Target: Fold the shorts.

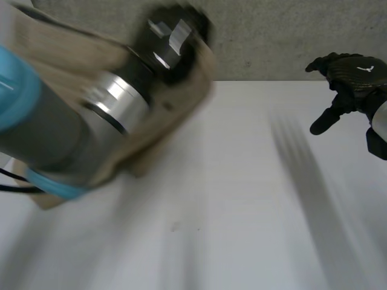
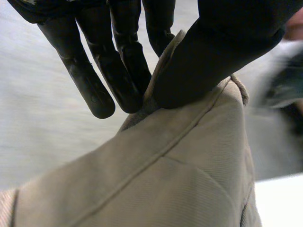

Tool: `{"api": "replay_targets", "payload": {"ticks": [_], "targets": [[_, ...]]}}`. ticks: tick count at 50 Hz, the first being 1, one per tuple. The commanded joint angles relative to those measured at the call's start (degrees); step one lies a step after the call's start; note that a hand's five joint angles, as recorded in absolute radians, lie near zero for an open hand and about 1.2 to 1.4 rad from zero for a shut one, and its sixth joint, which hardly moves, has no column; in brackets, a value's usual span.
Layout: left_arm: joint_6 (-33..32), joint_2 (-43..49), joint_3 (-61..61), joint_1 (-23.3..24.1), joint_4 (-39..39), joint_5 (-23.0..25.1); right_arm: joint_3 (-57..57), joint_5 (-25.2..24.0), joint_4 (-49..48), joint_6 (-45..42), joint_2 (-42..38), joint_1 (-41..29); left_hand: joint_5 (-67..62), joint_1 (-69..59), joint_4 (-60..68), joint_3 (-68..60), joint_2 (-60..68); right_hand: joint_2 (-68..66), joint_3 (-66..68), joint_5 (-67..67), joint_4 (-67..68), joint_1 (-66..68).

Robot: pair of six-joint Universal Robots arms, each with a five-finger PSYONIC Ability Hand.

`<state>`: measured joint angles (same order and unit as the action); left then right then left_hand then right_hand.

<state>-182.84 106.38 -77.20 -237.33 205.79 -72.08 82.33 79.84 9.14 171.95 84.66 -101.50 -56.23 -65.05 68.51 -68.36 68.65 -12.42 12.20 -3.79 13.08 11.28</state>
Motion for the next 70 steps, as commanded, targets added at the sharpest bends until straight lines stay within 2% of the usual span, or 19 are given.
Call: {"api": "replay_targets", "payload": {"ticks": [1,2,7,12,16,22,28,31,35,40,46,52,57,60,63,66,67,70], "targets": [[-0.76,14.28,-1.64,8.46,-1.71,8.27,-0.33,-0.47,-0.44,-0.21,-0.11,1.57,21.93,20.75,-24.21,24.06,-24.35,2.42,-2.2,3.79,-3.08,-1.28],[-1.11,14.99,-1.64,8.98,-2.5,8.27,-0.33,-0.56,-0.44,-0.21,-0.11,1.57,28.53,27.35,-30.81,30.66,-30.95,2.42,-2.2,3.79,-3.08,-1.28],[-5.24,15.17,-1.29,11.27,-5.05,7.92,-0.42,-0.65,-1.23,-0.64,-0.11,1.83,35.82,34.64,-38.1,37.95,-38.24,2.42,-2.2,3.79,-3.08,-1.28],[-7.88,7.98,-1.29,9.96,-5.05,6.61,-0.42,-0.65,-1.76,-3.36,-0.2,1.75,37.51,36.33,-39.79,39.64,-39.93,2.42,-2.2,3.79,-3.08,-1.28],[-6.66,0.08,-1.64,4.61,-5.23,2.75,-0.33,-0.74,-1.67,-5.04,-0.81,1.22,40.37,39.18,-42.64,42.49,-42.78,2.42,-2.2,3.79,-3.08,-1.28],[-3.84,-5.04,-4.71,-1.89,-5.84,-2.61,0.28,-0.74,-1.32,-5.22,-2.13,-1.5,39.87,38.69,-42.15,42.0,-42.29,2.42,-2.2,3.79,-3.08,-1.28],[-3.93,-6.36,-9.89,-9.71,-9.26,-4.47,0.37,-0.65,-1.32,-4.87,-4.41,-8.6,39.2,38.01,-41.47,41.32,-41.61,2.42,-2.2,3.79,-3.08,-1.28],[-4.01,-6.28,-11.65,-12.01,-10.76,-4.56,0.02,-0.82,-1.58,-4.69,-5.38,-11.34,39.2,38.01,-41.47,41.32,-41.61,2.42,-2.2,3.79,-3.08,-1.28],[-4.45,-6.1,-14.64,-15.7,-11.99,-5.17,-2.43,-1.53,-1.67,-3.64,-9.42,-15.56,39.2,38.01,-41.47,41.32,-41.61,2.42,-2.2,3.79,-3.08,-1.28],[-6.12,-5.92,-17.02,-20.88,-11.99,-7.98,-9.64,-1.62,-1.85,3.03,-16.89,-20.83,39.03,37.85,-41.3,41.15,-41.44,2.42,-2.2,3.79,-3.08,-1.28],[-9.46,-4.7,-17.46,-25.11,-12.52,-8.87,-16.76,-1.62,-4.56,9.19,-25.41,-24.79,39.03,37.85,-41.3,41.15,-41.44,2.42,-2.2,3.79,-3.08,-1.28],[-12.8,-2.59,-19.39,-30.99,-13.14,-8.16,-25.37,0.58,-7.91,9.37,-34.99,-28.22,39.37,38.18,-41.64,41.49,-41.78,2.42,-2.2,3.79,-3.08,-1.28],[-12.98,-2.58,-20.71,-32.32,-13.05,-7.9,-31.61,4.18,-7.91,9.11,-41.94,-29.28,39.53,38.35,-41.81,41.65,-41.95,-0.01,0.23,1.35,-0.65,1.15],[-12.98,-3.02,-21.33,-32.5,-13.05,-7.81,-33.99,5.15,-7.91,9.11,-45.54,-29.28,39.53,38.35,-41.81,41.66,-41.95,-3.37,3.59,-2.01,2.71,4.51],[-12.98,-3.11,-21.5,-33.11,-13.05,-7.29,-35.4,5.33,-7.73,9.2,-47.13,-29.28,39.87,38.69,-42.14,41.99,-42.29,-12.42,12.65,-11.06,11.76,13.56],[-12.98,-3.02,-21.59,-33.64,-12.96,-6.14,-35.75,5.85,-7.12,9.2,-46.87,-29.19,39.87,38.69,-42.14,41.99,-42.29,-54.87,55.09,-53.51,54.21,56.01],[-12.98,-3.02,-21.59,-33.81,-12.96,-5.79,-35.75,6.2,-6.86,9.2,-46.61,-29.19,39.87,38.69,-42.14,41.99,-42.29,-64.68,64.9,-63.32,64.02,65.82],[-12.98,-2.67,-21.59,-33.81,-12.88,-4.56,-35.05,7.96,-5.02,8.76,-43.19,-29.1,40.04,38.85,-42.31,42.16,-42.45,-67.58,67.8,-66.21,66.92,68.72]]}}
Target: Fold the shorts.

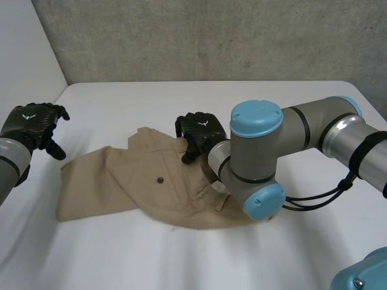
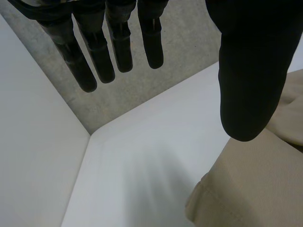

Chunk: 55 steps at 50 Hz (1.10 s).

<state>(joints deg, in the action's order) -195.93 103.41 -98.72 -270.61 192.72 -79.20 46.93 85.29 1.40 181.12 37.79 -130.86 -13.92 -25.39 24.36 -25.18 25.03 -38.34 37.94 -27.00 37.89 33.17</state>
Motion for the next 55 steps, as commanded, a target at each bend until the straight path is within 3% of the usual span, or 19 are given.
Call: {"api": "replay_targets", "payload": {"ticks": [1,5,11,13,26,32,40,43,48,55], "targets": [[0.11,0.3,-0.07,-0.53,0.28,2.82,0.71,2.86,3.34,-0.85,5.09,0.26,-2.27,-0.81,1.84,-1.01,1.17,-41.66,42.06,-43.0,42.11,46.83],[0.11,0.39,0.11,-0.27,0.28,3.53,4.74,3.3,4.57,-6.91,12.2,0.26,-1.77,-0.31,1.34,-0.51,0.67,-41.66,42.06,-43.0,42.11,46.83],[0.11,0.22,-0.25,0.52,0.2,5.28,15.89,4.35,4.31,-28.85,24.76,0.26,1.43,2.89,-1.86,2.69,-2.53,-41.66,42.06,-43.0,42.11,46.83],[0.02,0.22,-0.42,1.05,0.2,6.16,18.19,4.62,4.31,-31.87,26.89,0.17,1.93,3.39,-2.36,3.19,-3.03,-41.66,42.06,-43.0,42.11,46.83],[-0.24,1.18,-2.0,3.86,-0.68,13.89,29.7,4.18,4.93,-33.12,36.73,0.87,4.45,5.92,-4.89,5.72,-5.56,-41.66,42.06,-43.0,42.11,46.83],[-0.59,3.99,-0.6,4.04,-0.51,15.04,33.14,3.92,4.84,-33.29,38.41,0.78,3.45,4.91,-3.88,4.71,-4.55,-41.66,42.06,-43.0,42.11,46.83],[-7.18,11.19,3.35,4.04,-3.23,17.77,36.39,3.74,4.66,-33.91,40.87,0.78,2.11,3.57,-2.54,3.37,-3.21,-41.66,42.06,-43.0,42.11,46.83],[-11.92,14.01,5.46,4.04,-5.69,17.59,36.66,3.74,4.58,-33.99,40.87,0.87,-6.78,-5.31,6.34,-5.52,5.67,-41.66,42.06,-43.0,42.11,46.83],[-14.57,17.08,10.98,5.35,-8.77,17.24,35.26,3.74,4.22,-35.13,40.09,1.83,-55.95,-54.48,55.51,-54.69,54.84,-41.66,42.06,-43.0,42.11,46.83],[-9.84,17.97,24.85,12.55,-6.06,14.18,24.3,4.97,-1.73,-42.68,32.89,4.56,-56.08,-54.61,55.64,-54.82,54.97,-41.66,42.06,-43.0,42.11,46.83]]}}
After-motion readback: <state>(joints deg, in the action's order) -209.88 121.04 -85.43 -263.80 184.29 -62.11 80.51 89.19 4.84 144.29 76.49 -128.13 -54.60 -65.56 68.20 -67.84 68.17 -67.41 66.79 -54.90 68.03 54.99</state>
